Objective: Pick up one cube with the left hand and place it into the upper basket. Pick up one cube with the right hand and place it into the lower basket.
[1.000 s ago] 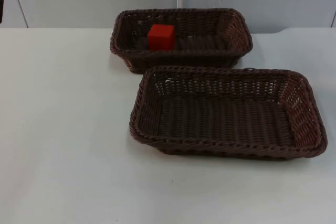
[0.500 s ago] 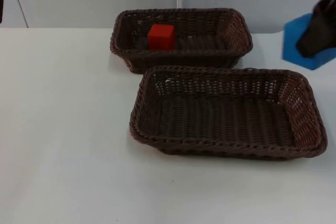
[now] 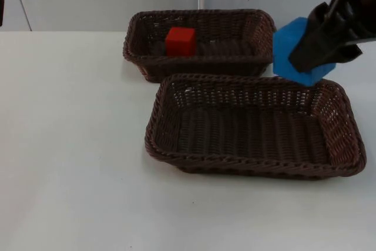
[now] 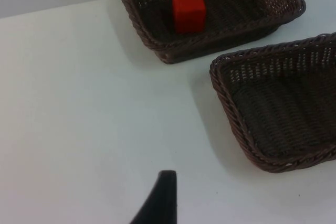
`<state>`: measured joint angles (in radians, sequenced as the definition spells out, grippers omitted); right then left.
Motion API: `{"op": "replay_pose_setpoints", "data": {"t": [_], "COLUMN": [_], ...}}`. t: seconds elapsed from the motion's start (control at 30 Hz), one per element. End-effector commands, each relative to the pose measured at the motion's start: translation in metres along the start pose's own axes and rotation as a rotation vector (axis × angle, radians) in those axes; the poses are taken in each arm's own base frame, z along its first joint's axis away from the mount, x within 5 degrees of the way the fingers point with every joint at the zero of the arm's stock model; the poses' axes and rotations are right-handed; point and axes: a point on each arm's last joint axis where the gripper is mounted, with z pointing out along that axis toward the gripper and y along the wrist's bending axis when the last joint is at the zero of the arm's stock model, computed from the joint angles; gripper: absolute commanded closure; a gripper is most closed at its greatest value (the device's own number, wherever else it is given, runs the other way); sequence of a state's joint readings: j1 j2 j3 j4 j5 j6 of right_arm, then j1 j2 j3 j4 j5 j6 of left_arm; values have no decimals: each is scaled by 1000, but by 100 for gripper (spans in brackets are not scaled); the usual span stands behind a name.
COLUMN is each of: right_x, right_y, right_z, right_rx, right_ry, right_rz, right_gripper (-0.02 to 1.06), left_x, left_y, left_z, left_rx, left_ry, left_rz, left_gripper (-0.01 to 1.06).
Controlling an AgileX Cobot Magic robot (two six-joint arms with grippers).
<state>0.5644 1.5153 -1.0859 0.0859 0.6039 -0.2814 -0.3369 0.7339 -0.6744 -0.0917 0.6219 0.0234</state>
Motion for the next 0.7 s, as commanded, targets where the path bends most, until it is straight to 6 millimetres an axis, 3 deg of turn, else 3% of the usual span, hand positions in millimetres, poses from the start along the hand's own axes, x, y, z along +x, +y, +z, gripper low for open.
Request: {"op": "replay_pose_setpoints", "data": {"t": [0.0,0.23,0.37,0.67], "right_x": [-3,-7,-3,3], "right_y": [1,0,-1,-2], "right_z": [-4,4,37,82], "right_rx": [3,16,11,10], "right_ry": [-36,-69,-30,-20], "right_rz": [-5,3,19,66], "right_gripper": [105,105,105,105], "left_x": [1,1,1,1], "left_y": [0,0,0,0], "left_z": [0,0,0,0], "left_rx": [2,4,4,2], "left_ry": [-4,-4,-4,-4], "left_rz": [-11,-14,-14,-11], "left_gripper": [18,18,18,18]}}
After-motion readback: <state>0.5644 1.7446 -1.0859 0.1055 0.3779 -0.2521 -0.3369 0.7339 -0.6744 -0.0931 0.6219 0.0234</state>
